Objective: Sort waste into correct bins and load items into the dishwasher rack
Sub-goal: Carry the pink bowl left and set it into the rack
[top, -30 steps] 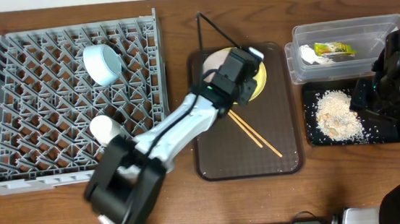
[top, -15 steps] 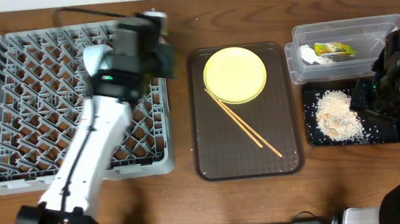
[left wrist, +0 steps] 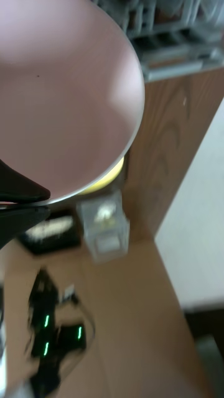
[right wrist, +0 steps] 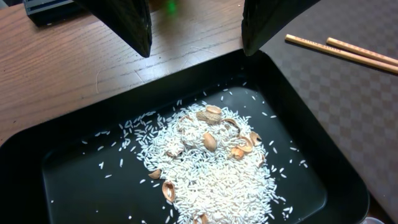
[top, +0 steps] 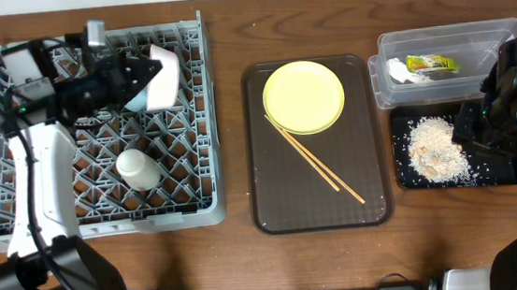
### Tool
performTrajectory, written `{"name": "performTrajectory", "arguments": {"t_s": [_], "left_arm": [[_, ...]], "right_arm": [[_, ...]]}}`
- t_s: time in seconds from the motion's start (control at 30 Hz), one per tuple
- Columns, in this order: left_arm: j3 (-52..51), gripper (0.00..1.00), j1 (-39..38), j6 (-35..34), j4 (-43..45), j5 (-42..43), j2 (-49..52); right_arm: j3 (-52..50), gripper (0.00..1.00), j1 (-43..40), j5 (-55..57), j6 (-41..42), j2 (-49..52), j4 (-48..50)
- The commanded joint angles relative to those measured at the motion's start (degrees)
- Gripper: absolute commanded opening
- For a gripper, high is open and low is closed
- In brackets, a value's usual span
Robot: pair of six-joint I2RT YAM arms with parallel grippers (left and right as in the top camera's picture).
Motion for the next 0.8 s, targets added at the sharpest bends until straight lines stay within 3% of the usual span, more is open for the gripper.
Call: {"name": "performTrajectory", "arguments": {"t_s": [0.0,0.2,0.33,0.53,0.77], "left_arm": [[0.28,0.06,1.07,-1.46,0.09,13.40,1.62],[0.28,0.06,1.11,-1.55,0.39,13.88,2.67],[0.28,0.06,2.08,-6.86,-2.16,13.68,2.71],[0.28,0.06,4.46,-6.91,-8.83,10.01,3.91],[0.28,0.06,4.83,-6.84,-9.20,9.53,10.34]], "right_arm": [[0.39,0.45,-0.48,-0.04,-0.42,-1.09,-0.02],[0.39,0.45,-0.48,-0.04,-0.44,-1.09,-0.11],[0.39,0.45,-0.48,-0.02,-0.61,-1.09,-0.17],[0.39,0.45,-0.48,-0.02,-0.61,-1.09,-0.09],[0.39,0.45,-0.48,-0.04,-0.61,-1.09,-0.24]]}}
